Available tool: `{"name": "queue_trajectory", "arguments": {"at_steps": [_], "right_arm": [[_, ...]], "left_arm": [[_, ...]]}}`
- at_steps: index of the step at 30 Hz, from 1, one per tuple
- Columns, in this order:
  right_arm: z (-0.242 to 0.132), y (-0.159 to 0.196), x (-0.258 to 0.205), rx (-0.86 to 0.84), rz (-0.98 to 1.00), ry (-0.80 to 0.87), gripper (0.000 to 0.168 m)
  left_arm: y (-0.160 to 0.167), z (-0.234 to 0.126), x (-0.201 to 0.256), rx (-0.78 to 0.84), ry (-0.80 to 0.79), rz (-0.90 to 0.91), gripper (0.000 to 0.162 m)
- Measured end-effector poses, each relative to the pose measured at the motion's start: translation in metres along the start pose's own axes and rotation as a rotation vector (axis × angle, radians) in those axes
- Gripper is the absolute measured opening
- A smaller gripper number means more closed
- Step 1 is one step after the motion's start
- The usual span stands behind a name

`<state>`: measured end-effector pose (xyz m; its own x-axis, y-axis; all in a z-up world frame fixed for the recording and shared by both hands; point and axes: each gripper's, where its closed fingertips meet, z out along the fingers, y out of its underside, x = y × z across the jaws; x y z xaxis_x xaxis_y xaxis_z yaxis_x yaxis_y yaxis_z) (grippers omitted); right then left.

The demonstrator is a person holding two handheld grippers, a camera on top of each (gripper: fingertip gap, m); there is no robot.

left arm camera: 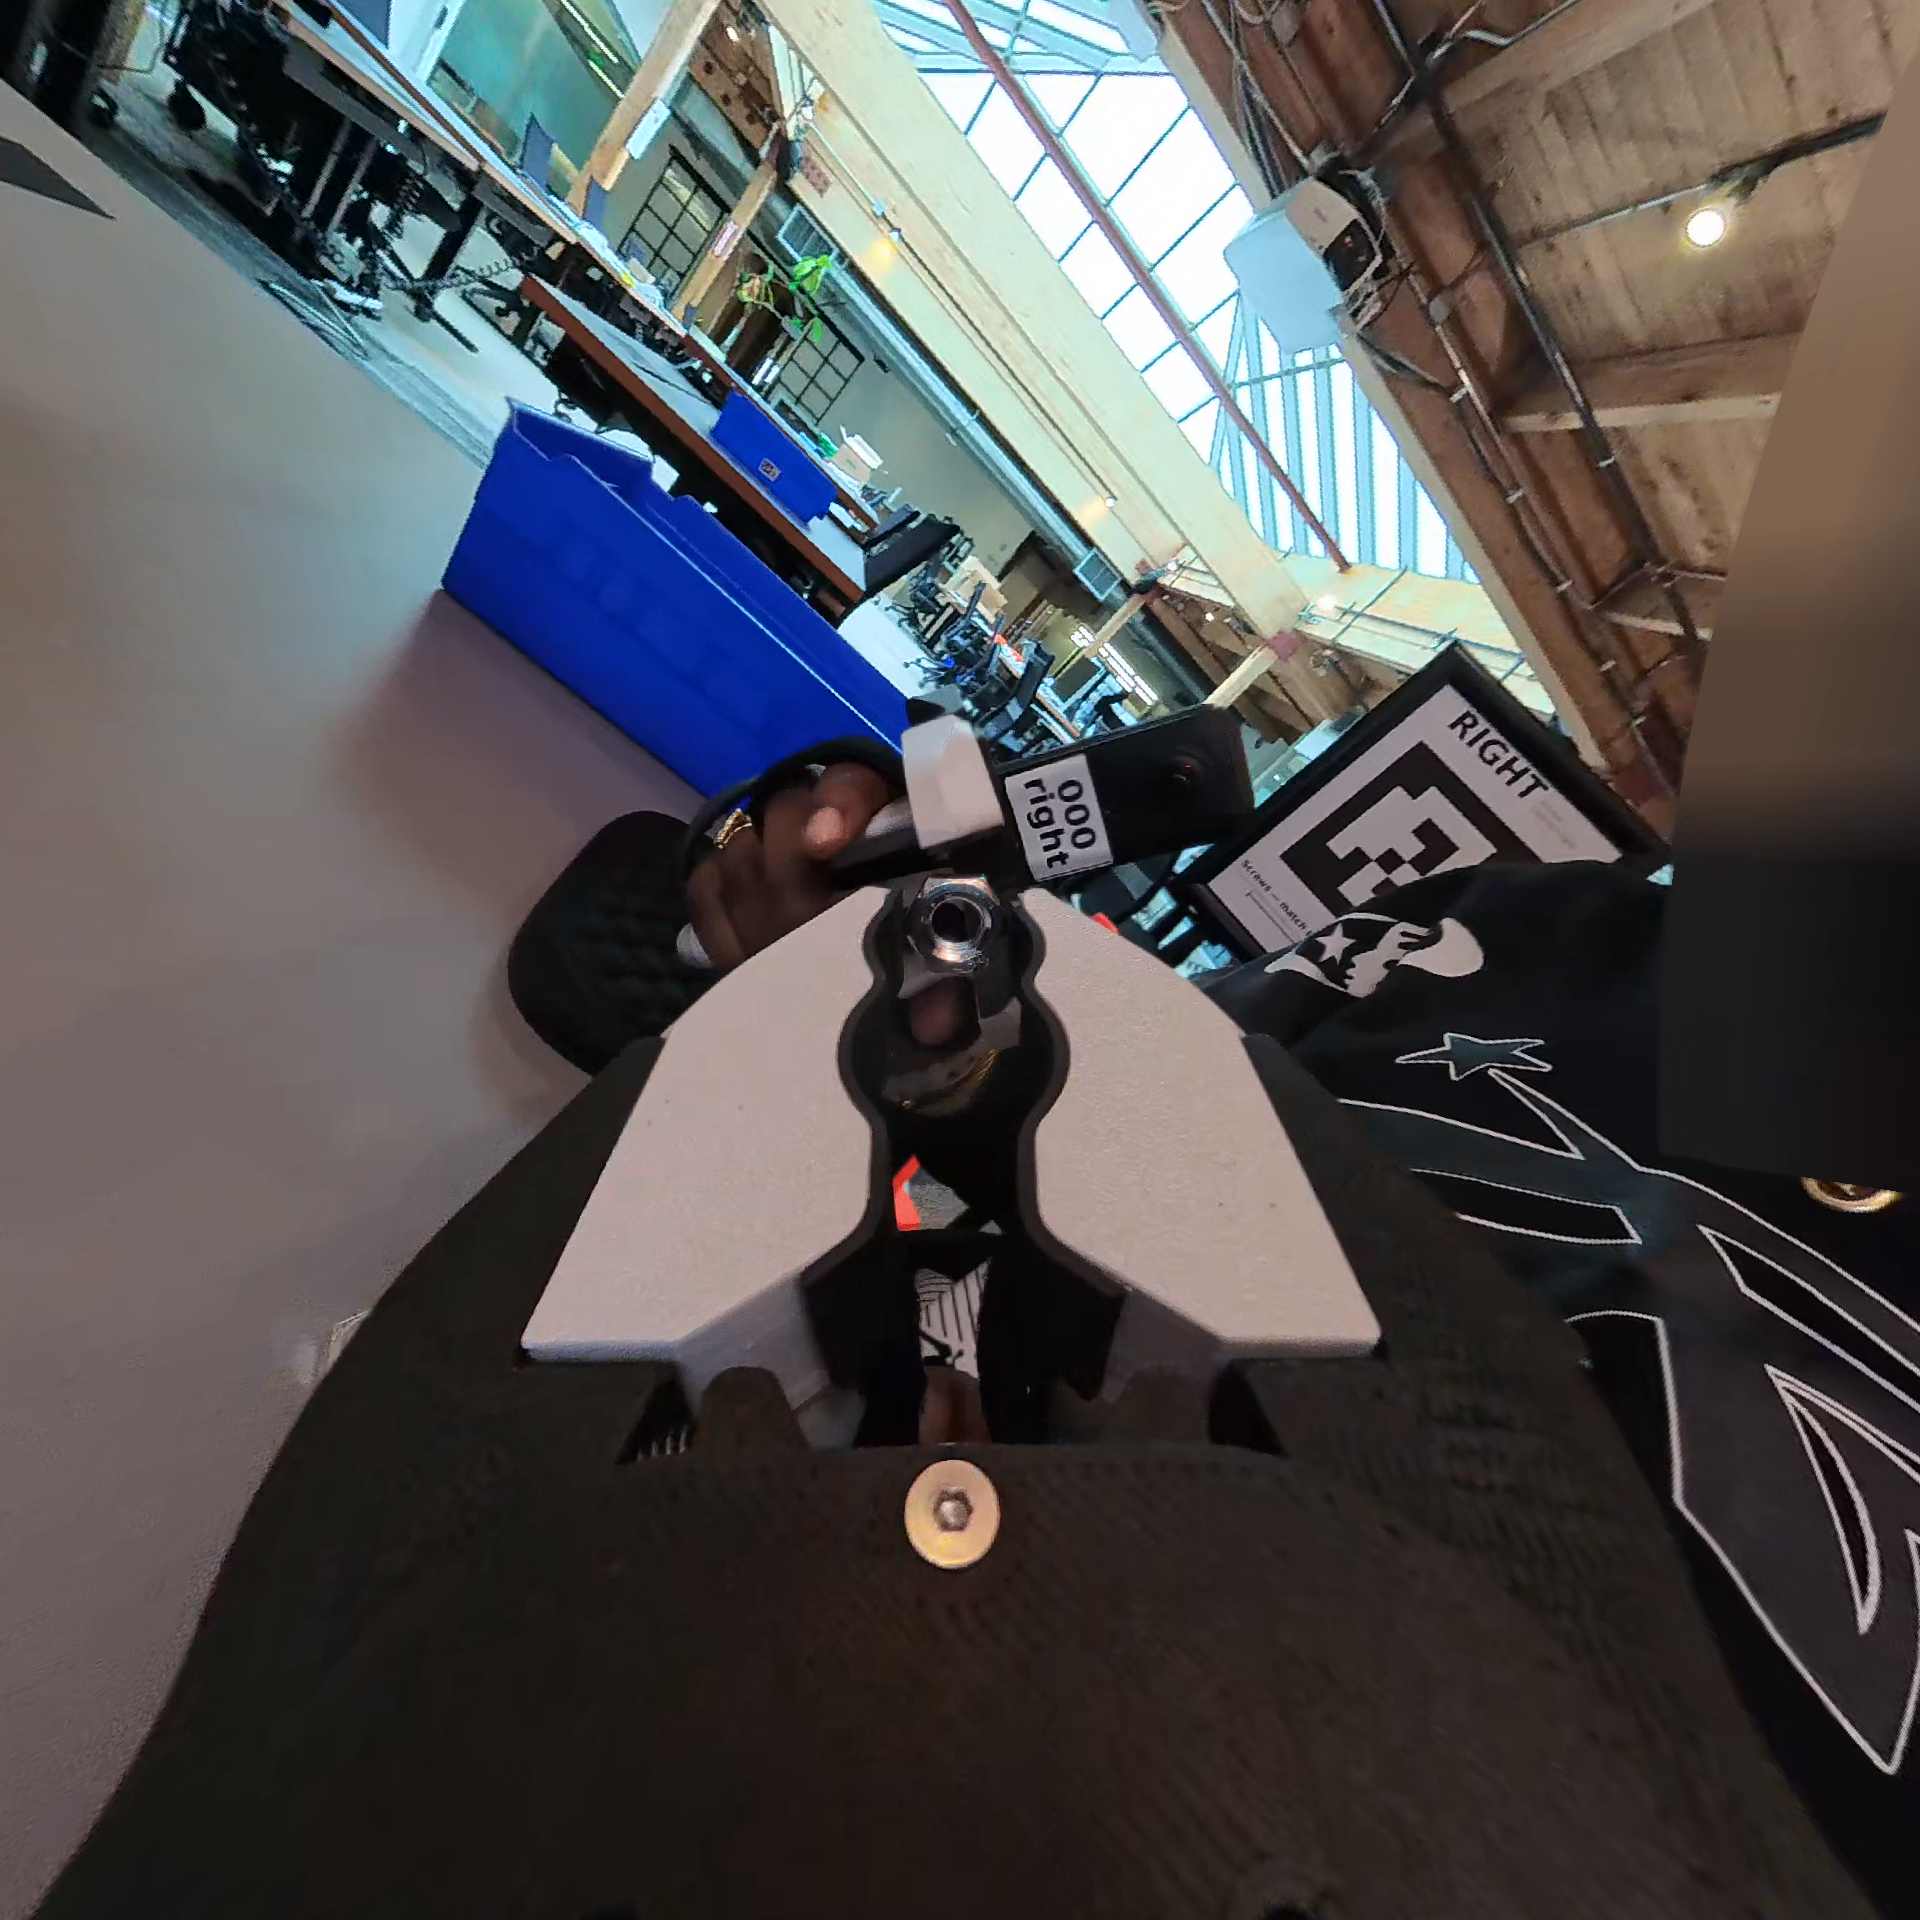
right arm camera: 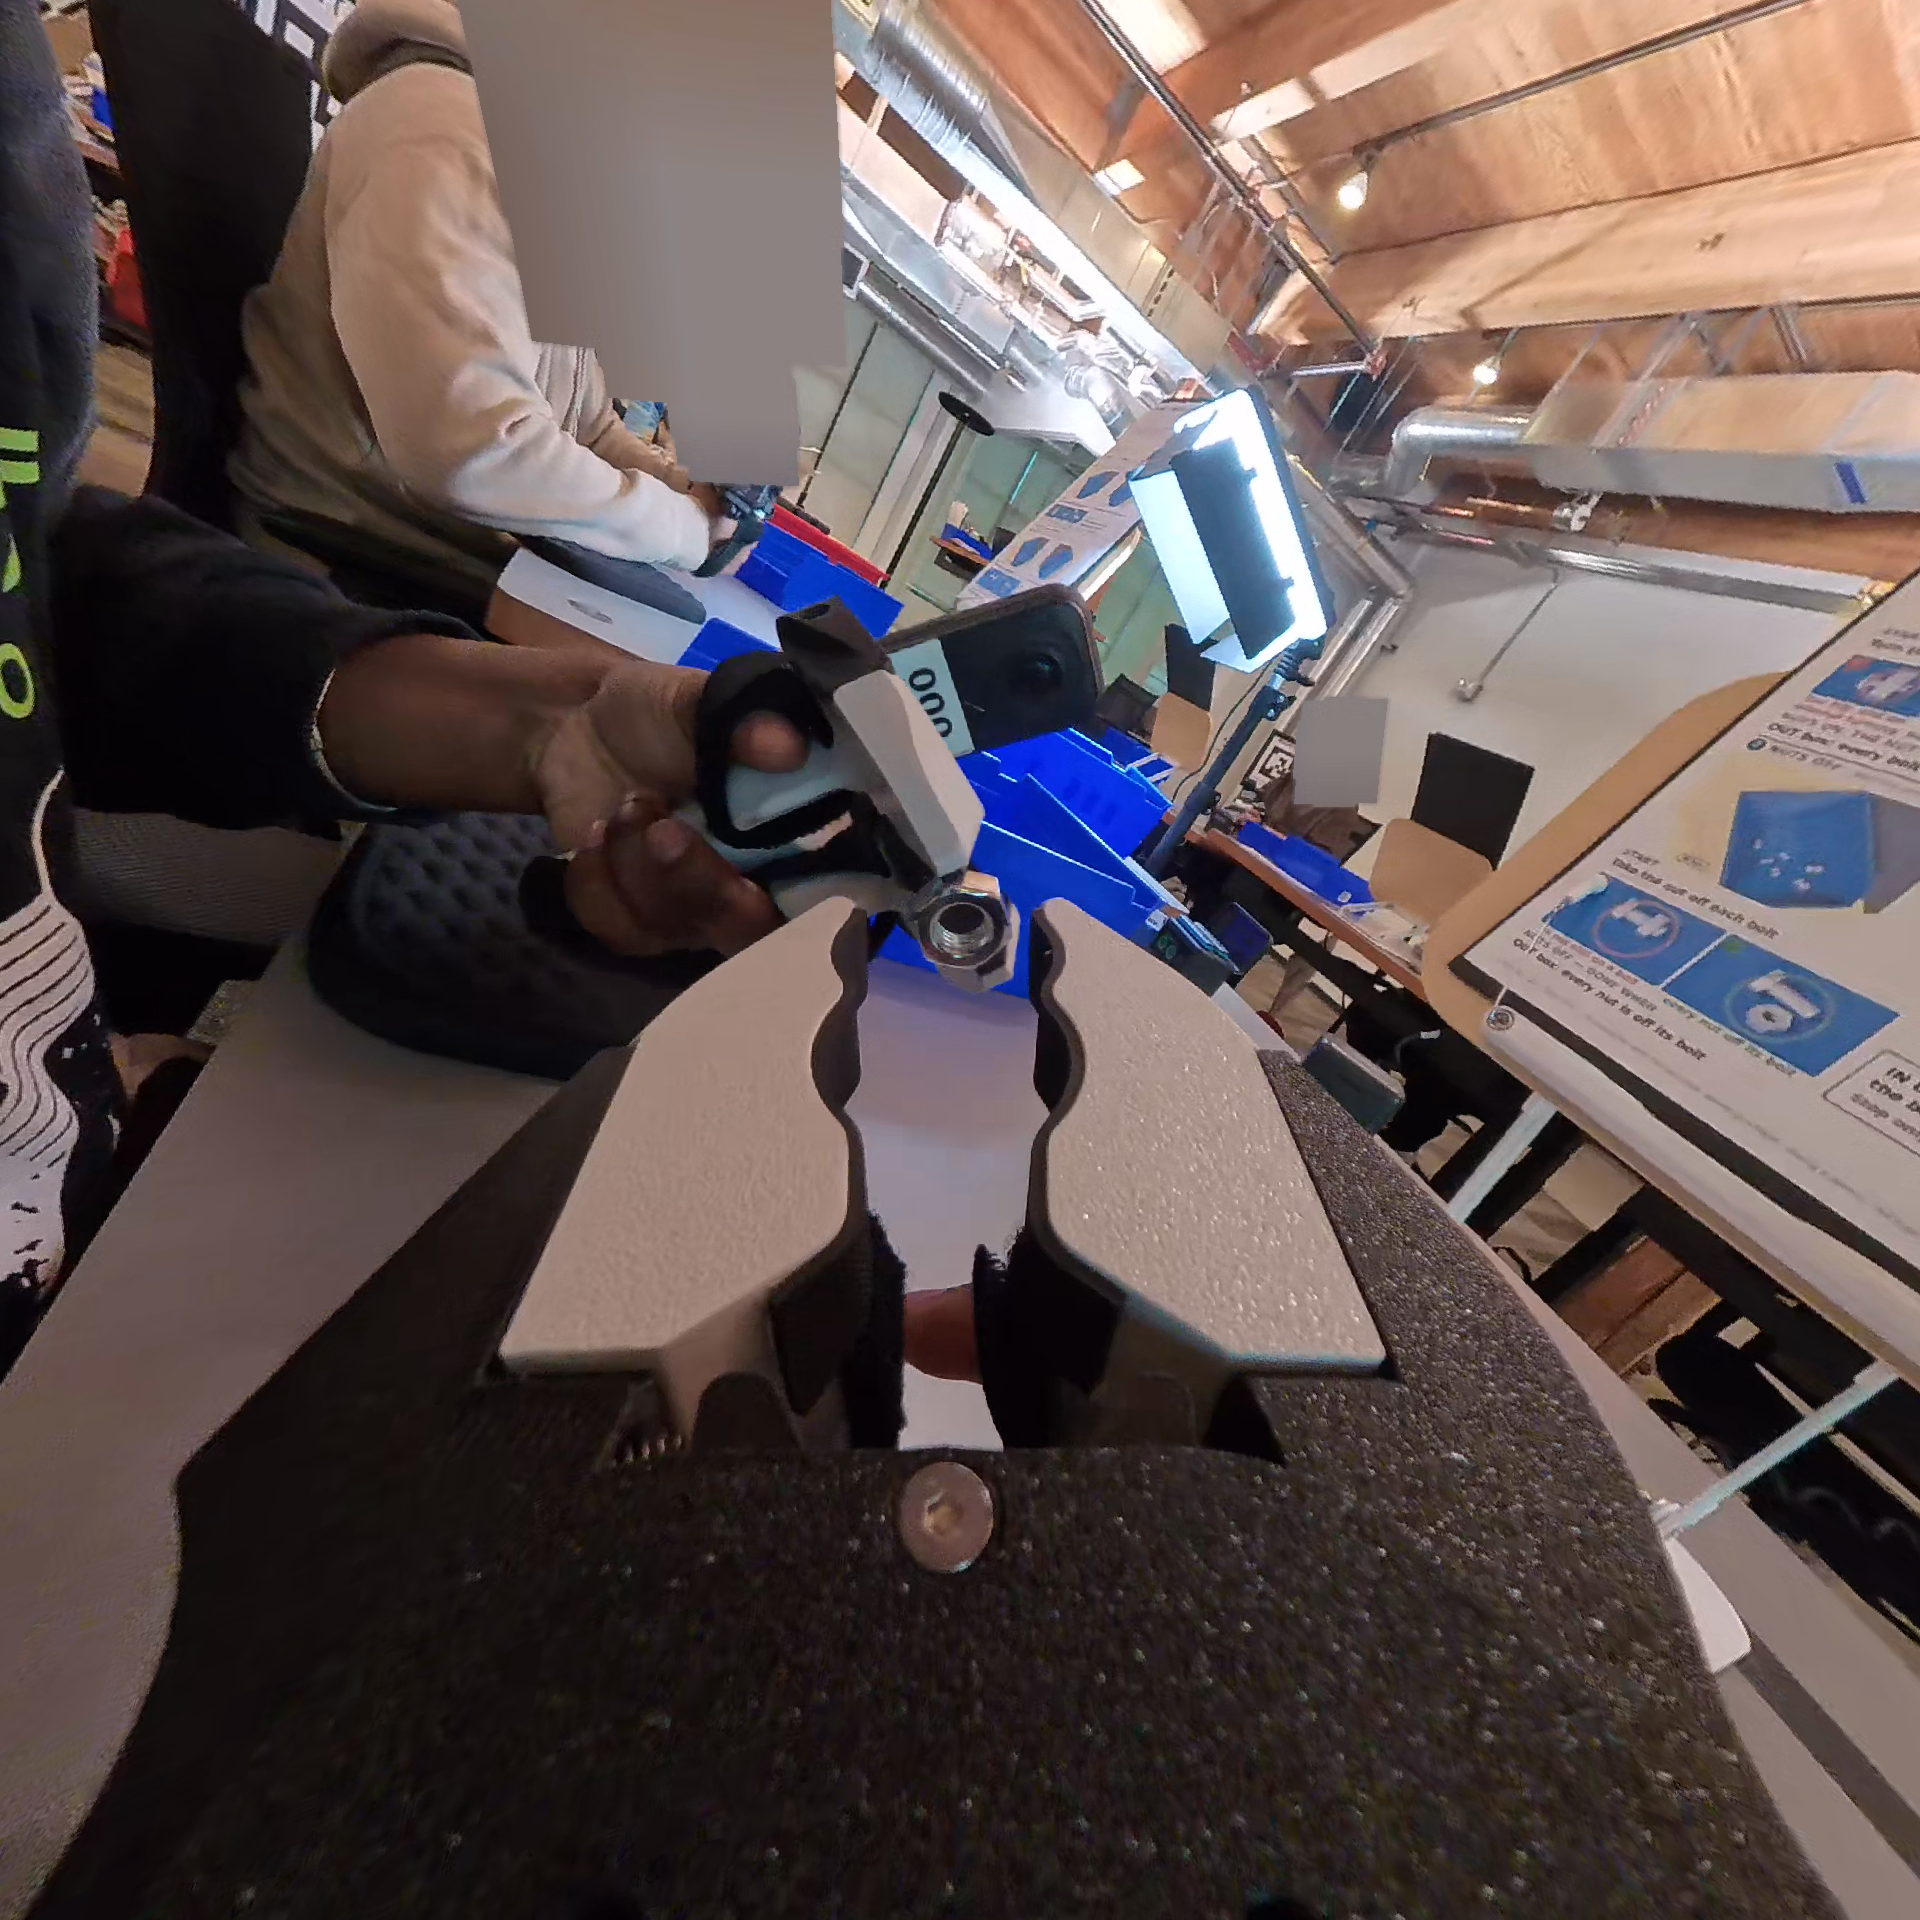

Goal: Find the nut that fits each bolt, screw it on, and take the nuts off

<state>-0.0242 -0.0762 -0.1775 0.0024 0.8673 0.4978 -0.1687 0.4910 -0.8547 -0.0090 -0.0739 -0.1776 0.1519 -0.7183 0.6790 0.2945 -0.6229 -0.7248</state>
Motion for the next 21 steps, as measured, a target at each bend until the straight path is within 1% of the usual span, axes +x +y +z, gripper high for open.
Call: {"name": "queue_trajectory", "arguments": {"at_steps": [1, 3, 6, 7, 8, 9, 10, 11, 12, 13, 15, 17, 18, 21], "right_arm": [[0.001, 0.001, -0.001, -0.005, -0.007, -0.001, 0.029], [0.002, 0.000, 0.000, -0.002, -0.020, 0.008, 0.019], [0.002, 0.004, -0.004, -0.025, 0.009, -0.036, 0.019], [0.000, 0.006, -0.002, -0.036, 0.028, -0.043, 0.019], [-0.004, 0.009, 0.000, -0.049, 0.064, -0.049, 0.018], [-0.008, 0.015, 0.002, -0.089, 0.123, -0.069, 0.018], [-0.013, 0.026, 0.003, -0.159, 0.188, -0.098, 0.018], [-0.019, 0.038, 0.003, -0.242, 0.235, -0.124, 0.018], [-0.025, 0.051, 0.001, -0.331, 0.264, -0.152, 0.018], [-0.031, 0.065, -0.003, -0.428, 0.285, -0.181, 0.018], [-0.042, 0.088, -0.013, -0.606, 0.308, -0.245, 0.018], [-0.050, 0.102, -0.023, -0.726, 0.338, -0.299, 0.018], [-0.054, 0.108, -0.027, -0.780, 0.356, -0.320, 0.018], [-0.061, 0.122, -0.037, -0.919, 0.366, -0.362, 0.019]], "left_arm": [[0.000, 0.000, 0.001, 0.004, 0.013, -0.010, 0.020], [0.002, 0.001, 0.003, -0.003, 0.035, -0.024, 0.020], [0.008, 0.000, 0.002, -0.055, 0.025, 0.007, 0.020], [0.009, -0.003, -0.002, -0.082, -0.006, 0.055, 0.023], [0.010, -0.007, -0.009, -0.114, -0.073, 0.118, 0.033], [0.013, -0.014, -0.022, -0.175, -0.180, 0.203, 0.044], [0.019, -0.024, -0.040, -0.260, -0.311, 0.306, 0.052], [0.027, -0.034, -0.055, -0.352, -0.428, 0.410, 0.053], [0.035, -0.042, -0.068, -0.438, -0.509, 0.492, 0.053], [0.043, -0.045, -0.078, -0.496, -0.555, 0.541, 0.052], [0.056, -0.045, -0.095, -0.553, -0.608, 0.544, 0.040], [0.068, -0.044, -0.105, -0.639, -0.629, 0.520, 0.031], [0.071, -0.043, -0.106, -0.664, -0.629, 0.525, 0.031], [0.069, -0.035, -0.106, -0.654, -0.610, 0.541, 0.029]]}}
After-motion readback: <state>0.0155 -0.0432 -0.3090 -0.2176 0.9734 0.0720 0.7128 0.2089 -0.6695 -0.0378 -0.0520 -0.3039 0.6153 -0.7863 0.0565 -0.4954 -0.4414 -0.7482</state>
